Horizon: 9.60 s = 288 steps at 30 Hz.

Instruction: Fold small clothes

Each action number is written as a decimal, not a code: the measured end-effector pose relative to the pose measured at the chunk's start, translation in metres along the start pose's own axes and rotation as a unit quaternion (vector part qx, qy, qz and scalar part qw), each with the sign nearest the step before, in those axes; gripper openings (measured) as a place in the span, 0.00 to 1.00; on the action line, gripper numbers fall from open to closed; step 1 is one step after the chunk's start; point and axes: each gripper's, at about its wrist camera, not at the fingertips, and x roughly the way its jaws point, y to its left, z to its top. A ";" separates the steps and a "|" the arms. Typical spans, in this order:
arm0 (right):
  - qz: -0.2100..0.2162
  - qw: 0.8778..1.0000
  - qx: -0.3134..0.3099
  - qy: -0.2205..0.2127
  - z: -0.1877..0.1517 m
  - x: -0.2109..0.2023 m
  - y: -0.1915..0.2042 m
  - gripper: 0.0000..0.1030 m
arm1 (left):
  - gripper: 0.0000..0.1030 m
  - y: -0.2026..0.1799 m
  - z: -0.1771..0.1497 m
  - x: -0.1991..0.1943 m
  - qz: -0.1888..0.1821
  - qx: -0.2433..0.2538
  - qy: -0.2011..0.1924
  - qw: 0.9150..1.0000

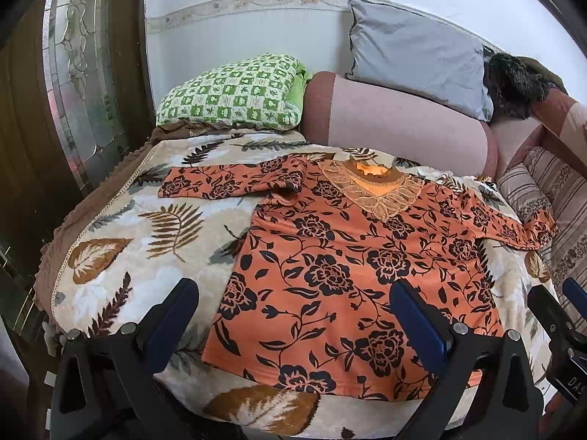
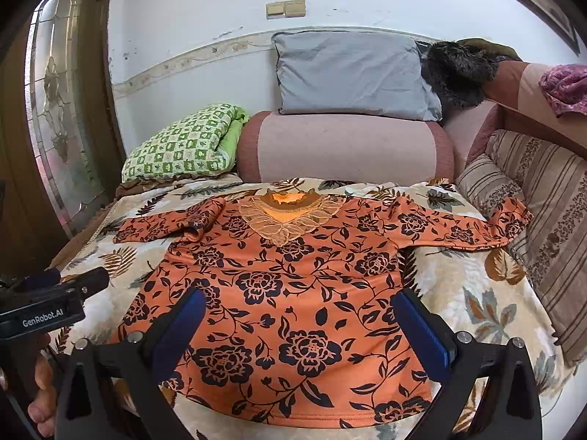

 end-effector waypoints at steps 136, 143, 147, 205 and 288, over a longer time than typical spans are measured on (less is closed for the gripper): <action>-0.045 0.971 0.235 -0.029 0.167 0.226 -0.284 0.06 | 1.00 0.028 -0.011 0.156 0.040 -0.007 0.105 0.994; 0.077 0.982 0.162 0.061 0.147 0.293 -0.087 0.09 | 1.00 0.075 -0.016 0.134 0.054 -0.049 0.092 0.993; 0.122 0.964 0.096 0.216 0.071 0.375 -0.019 0.10 | 1.00 0.099 -0.022 0.129 0.058 -0.074 0.096 0.991; 0.315 0.874 0.253 0.268 0.072 0.430 0.060 0.91 | 1.00 0.167 -0.017 0.142 0.024 -0.153 0.087 0.984; 0.235 0.833 0.500 0.022 -0.051 0.201 -0.307 0.92 | 0.07 -0.219 0.112 0.316 -0.180 0.073 0.153 0.969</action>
